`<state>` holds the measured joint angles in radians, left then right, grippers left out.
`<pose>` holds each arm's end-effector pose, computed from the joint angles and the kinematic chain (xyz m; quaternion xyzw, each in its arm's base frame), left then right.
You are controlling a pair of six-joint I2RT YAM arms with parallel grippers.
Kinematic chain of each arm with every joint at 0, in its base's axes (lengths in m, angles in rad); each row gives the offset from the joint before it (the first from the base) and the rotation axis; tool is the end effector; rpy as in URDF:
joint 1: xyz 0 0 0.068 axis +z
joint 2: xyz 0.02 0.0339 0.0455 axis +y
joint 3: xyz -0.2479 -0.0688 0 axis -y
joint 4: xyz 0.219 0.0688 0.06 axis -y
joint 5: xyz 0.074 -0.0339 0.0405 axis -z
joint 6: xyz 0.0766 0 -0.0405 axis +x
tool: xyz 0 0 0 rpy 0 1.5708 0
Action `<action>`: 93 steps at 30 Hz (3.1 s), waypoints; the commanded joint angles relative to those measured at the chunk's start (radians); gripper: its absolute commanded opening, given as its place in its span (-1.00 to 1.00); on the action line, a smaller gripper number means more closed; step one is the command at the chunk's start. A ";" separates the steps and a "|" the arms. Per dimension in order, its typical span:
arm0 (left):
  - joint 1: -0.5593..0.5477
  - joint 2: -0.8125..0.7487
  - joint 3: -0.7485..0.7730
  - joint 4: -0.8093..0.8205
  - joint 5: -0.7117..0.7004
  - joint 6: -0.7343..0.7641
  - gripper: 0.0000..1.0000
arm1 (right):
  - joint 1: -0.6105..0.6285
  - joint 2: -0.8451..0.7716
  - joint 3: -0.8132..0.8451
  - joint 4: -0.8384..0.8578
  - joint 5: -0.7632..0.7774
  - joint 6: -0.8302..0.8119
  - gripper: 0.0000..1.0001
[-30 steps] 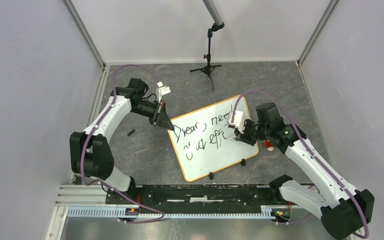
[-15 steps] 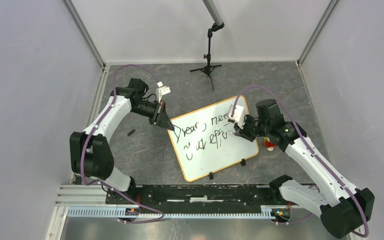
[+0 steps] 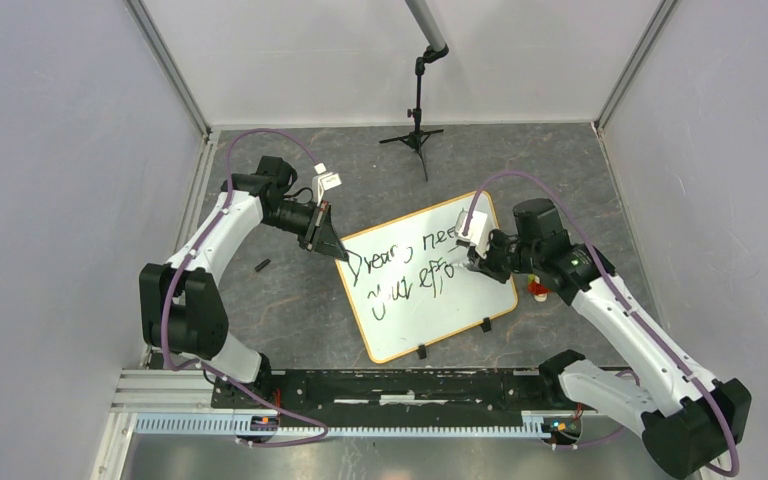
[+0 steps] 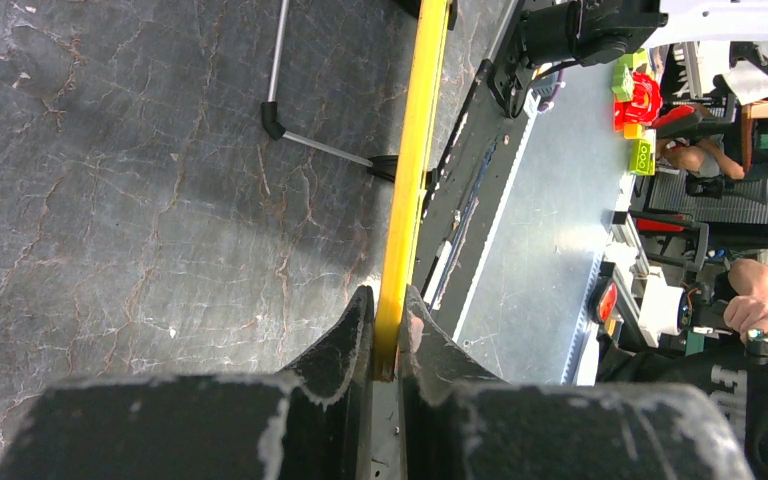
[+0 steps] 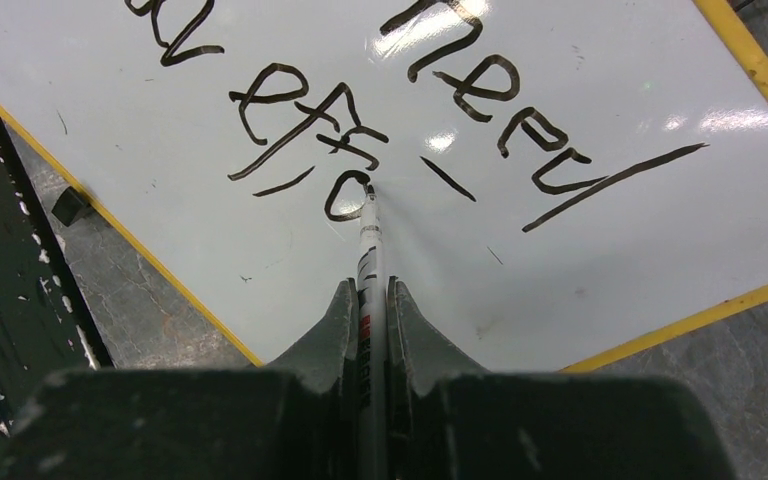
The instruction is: Write a sentence on the whiteboard
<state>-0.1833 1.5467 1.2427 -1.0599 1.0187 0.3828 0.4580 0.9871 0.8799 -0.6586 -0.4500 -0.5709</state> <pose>0.2481 -0.1123 0.2413 0.2909 0.8198 -0.4736 0.1380 0.1742 0.1230 0.2575 -0.5174 0.7378 0.1834 0.3928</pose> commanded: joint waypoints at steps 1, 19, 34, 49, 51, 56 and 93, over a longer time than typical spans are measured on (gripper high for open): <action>-0.016 0.028 0.012 0.039 -0.107 0.007 -0.95 | 0.002 -0.036 0.027 0.026 0.033 -0.018 -1.00; -0.016 0.034 0.012 0.040 -0.112 0.007 -0.95 | 0.003 -0.004 -0.013 0.039 0.108 -0.024 -1.00; -0.017 0.038 0.017 0.040 -0.110 0.005 -0.95 | 0.002 -0.027 -0.045 -0.059 0.121 -0.057 -1.00; -0.017 0.041 0.014 0.040 -0.110 0.010 -0.95 | 0.004 -0.003 0.002 -0.013 0.111 -0.022 -1.00; -0.016 0.039 0.012 0.040 -0.112 0.011 -0.95 | 0.005 -0.007 0.006 0.002 0.116 -0.012 -1.00; -0.017 0.043 0.012 0.039 -0.112 0.013 -0.95 | -0.002 -0.005 0.021 0.027 0.121 0.007 -1.00; -0.016 0.042 0.011 0.040 -0.114 0.013 -0.95 | -0.077 -0.017 0.009 0.001 0.072 -0.052 -1.00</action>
<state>-0.1829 1.5616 1.2499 -1.0649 1.0195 0.3824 0.3847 0.9642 0.8825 -0.6968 -0.3973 -0.6117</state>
